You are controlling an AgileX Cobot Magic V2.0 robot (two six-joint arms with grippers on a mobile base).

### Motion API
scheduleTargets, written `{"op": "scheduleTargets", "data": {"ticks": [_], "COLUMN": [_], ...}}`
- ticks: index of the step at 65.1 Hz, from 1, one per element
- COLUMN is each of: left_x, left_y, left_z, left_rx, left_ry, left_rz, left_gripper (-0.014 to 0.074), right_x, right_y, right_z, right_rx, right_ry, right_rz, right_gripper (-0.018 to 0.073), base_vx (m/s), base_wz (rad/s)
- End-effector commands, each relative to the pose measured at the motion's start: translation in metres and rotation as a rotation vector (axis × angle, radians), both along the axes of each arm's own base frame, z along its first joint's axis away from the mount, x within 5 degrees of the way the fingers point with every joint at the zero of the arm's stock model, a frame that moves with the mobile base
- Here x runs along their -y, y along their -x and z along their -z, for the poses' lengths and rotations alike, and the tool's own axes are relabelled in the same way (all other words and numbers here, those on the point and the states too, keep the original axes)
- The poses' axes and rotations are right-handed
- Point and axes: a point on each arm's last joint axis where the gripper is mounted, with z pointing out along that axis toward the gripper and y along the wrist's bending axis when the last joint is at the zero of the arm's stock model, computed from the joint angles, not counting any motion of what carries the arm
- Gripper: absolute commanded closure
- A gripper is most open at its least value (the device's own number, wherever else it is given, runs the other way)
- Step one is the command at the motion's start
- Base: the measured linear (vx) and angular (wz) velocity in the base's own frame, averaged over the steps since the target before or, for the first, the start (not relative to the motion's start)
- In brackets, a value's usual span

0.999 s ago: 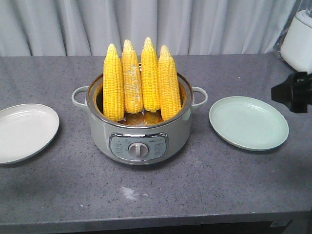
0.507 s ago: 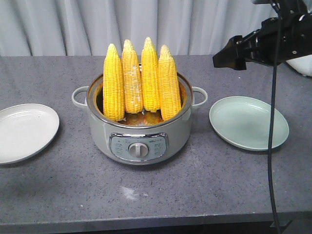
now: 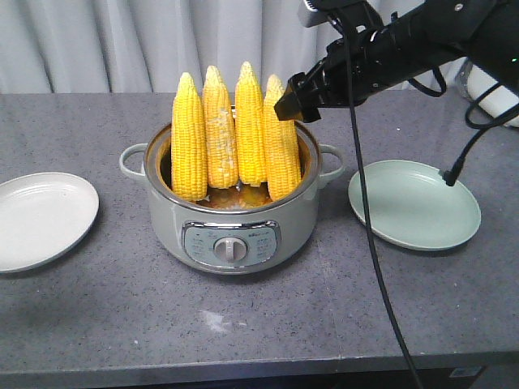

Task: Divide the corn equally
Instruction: 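Move the right gripper to the corn cob nearest the green plate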

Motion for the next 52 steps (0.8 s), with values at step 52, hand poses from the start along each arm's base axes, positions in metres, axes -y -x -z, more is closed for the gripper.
{"op": "scheduleTargets", "data": {"ticks": [52], "left_x": [0.0], "left_y": [0.001], "left_z": [-0.015], "left_rx": [0.096], "left_ry": [0.017], "left_rz": [0.0], "left_gripper": [0.0004], "right_x": [-0.012], "right_y": [-0.027], "right_z": [0.003], "right_rx": [0.083], "right_ry": [-0.149], "right_rz": [0.061], "right_gripper": [0.0079], "base_vx": [0.0], "base_wz": [0.0]}}
